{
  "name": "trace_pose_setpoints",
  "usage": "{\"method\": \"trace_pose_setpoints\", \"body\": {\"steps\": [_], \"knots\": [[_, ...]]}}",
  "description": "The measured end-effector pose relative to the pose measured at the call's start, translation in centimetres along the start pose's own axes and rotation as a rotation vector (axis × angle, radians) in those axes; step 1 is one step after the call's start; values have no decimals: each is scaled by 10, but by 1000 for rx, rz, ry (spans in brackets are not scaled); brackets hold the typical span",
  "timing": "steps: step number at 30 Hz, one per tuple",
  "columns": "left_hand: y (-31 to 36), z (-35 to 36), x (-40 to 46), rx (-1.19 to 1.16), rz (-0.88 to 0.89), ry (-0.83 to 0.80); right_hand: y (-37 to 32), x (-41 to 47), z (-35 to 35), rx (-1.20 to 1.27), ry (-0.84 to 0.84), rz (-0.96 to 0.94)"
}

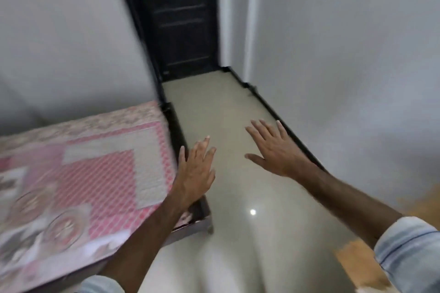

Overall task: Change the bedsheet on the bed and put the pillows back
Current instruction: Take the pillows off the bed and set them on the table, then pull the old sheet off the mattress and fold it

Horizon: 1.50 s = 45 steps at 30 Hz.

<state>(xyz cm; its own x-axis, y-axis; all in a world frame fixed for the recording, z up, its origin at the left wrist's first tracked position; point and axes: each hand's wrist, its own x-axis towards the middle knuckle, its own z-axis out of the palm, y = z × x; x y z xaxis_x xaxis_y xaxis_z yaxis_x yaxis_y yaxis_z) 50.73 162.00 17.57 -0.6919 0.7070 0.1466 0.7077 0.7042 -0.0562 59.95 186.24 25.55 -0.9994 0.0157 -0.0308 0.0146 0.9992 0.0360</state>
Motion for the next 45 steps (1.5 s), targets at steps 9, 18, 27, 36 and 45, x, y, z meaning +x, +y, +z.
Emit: {"method": "trace_pose_setpoints", "body": {"steps": [9,18,27,36,45], "knots": [[-265,-33,-242,90,-640,-42,-350,164,-3,37,41,-664],[-398,-40,-402,180,-1084,-80,-625,254,18,21,13,-1131],[-515,-65,-493,210,-1475,-129,-846,323,7,41,-86,-1501],[-596,-41,-614,183,-1717,-142,-1045,329,34,38,-107,-1694],[-736,-46,-783,96,-1724,-135,-1263,314,51,0,-161,-1661]]}}
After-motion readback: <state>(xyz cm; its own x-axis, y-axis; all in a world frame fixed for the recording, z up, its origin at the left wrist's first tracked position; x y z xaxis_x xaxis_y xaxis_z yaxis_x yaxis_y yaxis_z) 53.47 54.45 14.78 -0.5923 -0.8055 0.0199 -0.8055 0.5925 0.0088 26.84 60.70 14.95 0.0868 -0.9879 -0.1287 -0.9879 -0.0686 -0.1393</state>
